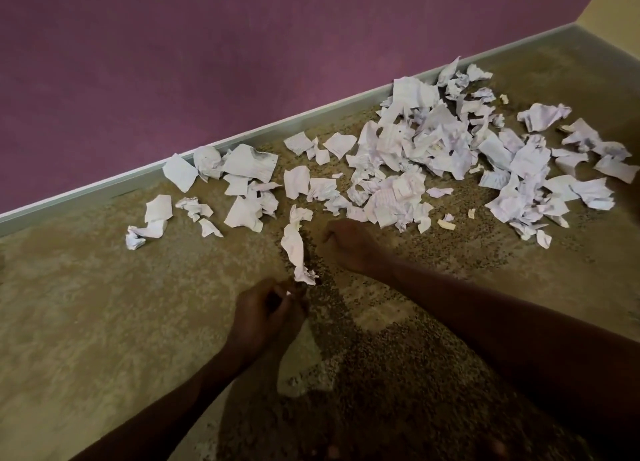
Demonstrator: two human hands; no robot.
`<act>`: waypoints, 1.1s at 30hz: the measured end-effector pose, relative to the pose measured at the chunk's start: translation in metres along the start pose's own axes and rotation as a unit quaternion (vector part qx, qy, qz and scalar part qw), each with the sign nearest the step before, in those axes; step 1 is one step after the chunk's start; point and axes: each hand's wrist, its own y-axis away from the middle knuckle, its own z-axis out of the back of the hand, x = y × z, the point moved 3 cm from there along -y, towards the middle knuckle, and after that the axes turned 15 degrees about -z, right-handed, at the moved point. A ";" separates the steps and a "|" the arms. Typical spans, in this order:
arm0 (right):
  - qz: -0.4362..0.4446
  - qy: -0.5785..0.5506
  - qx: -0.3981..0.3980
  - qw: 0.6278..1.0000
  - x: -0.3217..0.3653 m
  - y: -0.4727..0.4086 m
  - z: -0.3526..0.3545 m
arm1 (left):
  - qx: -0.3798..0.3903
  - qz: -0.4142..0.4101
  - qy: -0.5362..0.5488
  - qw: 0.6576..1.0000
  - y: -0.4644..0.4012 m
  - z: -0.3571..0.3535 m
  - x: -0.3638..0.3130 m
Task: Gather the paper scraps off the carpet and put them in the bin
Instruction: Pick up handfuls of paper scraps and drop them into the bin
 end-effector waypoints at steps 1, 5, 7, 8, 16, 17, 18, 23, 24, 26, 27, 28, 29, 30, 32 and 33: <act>-0.002 0.010 -0.019 1.000 0.011 -0.005 -0.004 | -0.030 0.020 -0.006 0.999 -0.007 0.009 0.005; -0.030 0.056 -0.041 0.997 0.038 -0.022 -0.026 | -0.150 0.076 -0.071 0.983 -0.041 0.053 0.030; -0.028 0.111 0.016 0.993 0.039 -0.020 -0.043 | -0.187 0.072 -0.143 0.969 -0.059 0.076 0.047; -0.019 0.147 0.028 0.988 0.035 -0.018 -0.053 | -0.202 0.079 -0.184 0.959 -0.068 0.088 0.054; 0.046 0.193 -0.054 0.979 0.021 -0.012 -0.075 | -0.161 0.236 -0.421 0.860 -0.103 0.158 0.131; 0.044 0.188 -0.042 0.980 0.020 -0.013 -0.074 | -0.150 0.266 -0.394 0.867 -0.105 0.160 0.139; 0.039 0.179 -0.030 0.983 0.018 -0.014 -0.075 | -0.146 0.291 -0.353 0.877 -0.108 0.161 0.145; 0.032 0.160 -0.026 0.986 0.011 -0.021 -0.080 | -0.161 0.175 -0.261 0.936 -0.129 0.140 0.137; 0.038 0.161 -0.032 0.986 0.011 -0.022 -0.080 | -0.140 0.155 -0.267 0.941 -0.131 0.131 0.133; 0.043 0.164 -0.033 0.985 0.012 -0.021 -0.077 | -0.087 0.147 -0.296 0.940 -0.132 0.113 0.129; 0.041 0.163 -0.027 0.985 0.012 -0.021 -0.077 | -0.069 0.152 -0.309 0.936 -0.130 0.106 0.128; 0.039 0.163 -0.023 0.986 0.012 -0.021 -0.078 | -0.061 0.152 -0.317 0.934 -0.129 0.102 0.127; 0.035 0.161 -0.026 0.986 0.012 -0.021 -0.078 | -0.056 0.135 -0.326 0.934 -0.127 0.098 0.124; 0.034 0.156 -0.033 0.987 0.013 -0.020 -0.078 | -0.055 0.112 -0.330 0.936 -0.127 0.097 0.121; 0.032 0.152 -0.048 0.987 0.012 -0.020 -0.074 | -0.060 0.062 -0.344 0.935 -0.128 0.093 0.113; 0.035 0.160 -0.058 0.985 0.011 -0.019 -0.074 | -0.061 0.051 -0.354 0.932 -0.128 0.091 0.110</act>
